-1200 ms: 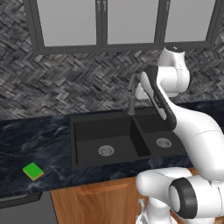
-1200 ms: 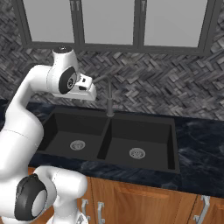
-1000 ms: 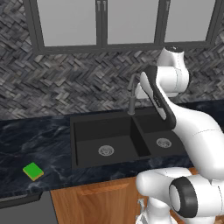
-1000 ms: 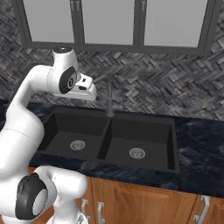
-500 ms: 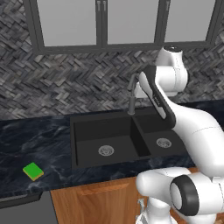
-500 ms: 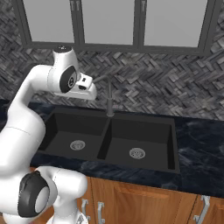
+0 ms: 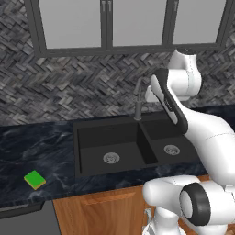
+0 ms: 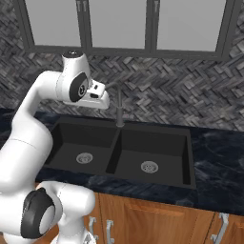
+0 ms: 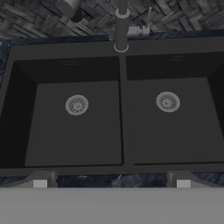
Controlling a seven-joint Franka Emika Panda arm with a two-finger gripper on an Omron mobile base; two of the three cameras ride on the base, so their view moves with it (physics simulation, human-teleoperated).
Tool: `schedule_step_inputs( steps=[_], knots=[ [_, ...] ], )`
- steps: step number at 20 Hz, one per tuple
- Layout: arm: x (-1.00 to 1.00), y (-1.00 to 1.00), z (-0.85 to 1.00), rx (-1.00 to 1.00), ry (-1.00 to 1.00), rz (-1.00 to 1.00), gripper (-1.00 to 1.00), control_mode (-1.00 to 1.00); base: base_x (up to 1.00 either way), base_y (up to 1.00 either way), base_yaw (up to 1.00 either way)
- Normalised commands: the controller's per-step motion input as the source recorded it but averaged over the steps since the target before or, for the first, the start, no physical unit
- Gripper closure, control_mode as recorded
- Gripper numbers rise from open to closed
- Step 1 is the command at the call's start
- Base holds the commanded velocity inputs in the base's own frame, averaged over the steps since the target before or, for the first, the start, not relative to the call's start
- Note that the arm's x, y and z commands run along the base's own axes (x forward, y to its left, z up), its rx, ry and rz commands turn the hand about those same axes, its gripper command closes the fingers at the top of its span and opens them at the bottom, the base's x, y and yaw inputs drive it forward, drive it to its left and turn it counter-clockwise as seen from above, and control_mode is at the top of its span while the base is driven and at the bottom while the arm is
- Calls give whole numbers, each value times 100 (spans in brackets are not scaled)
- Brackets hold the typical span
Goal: Soak the sponge with water for a few seconds and then drop it inside the sink.
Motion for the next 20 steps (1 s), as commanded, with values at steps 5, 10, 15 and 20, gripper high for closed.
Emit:
schedule_step_inputs(
  steps=[5, 10, 15, 20],
  knots=[
    [0, -23, 0, 0, -1, 0, -100, -100, 0, 0, 0],
    [0, -32, 0, 0, -5, 0, -100, -100, 0, 0, 0],
    [0, -25, 0, 0, -4, 0, -100, -100, 0, 0, 0],
    [0, -27, 0, 0, -4, 0, -100, -100, 0, 0, 0]
  ],
)
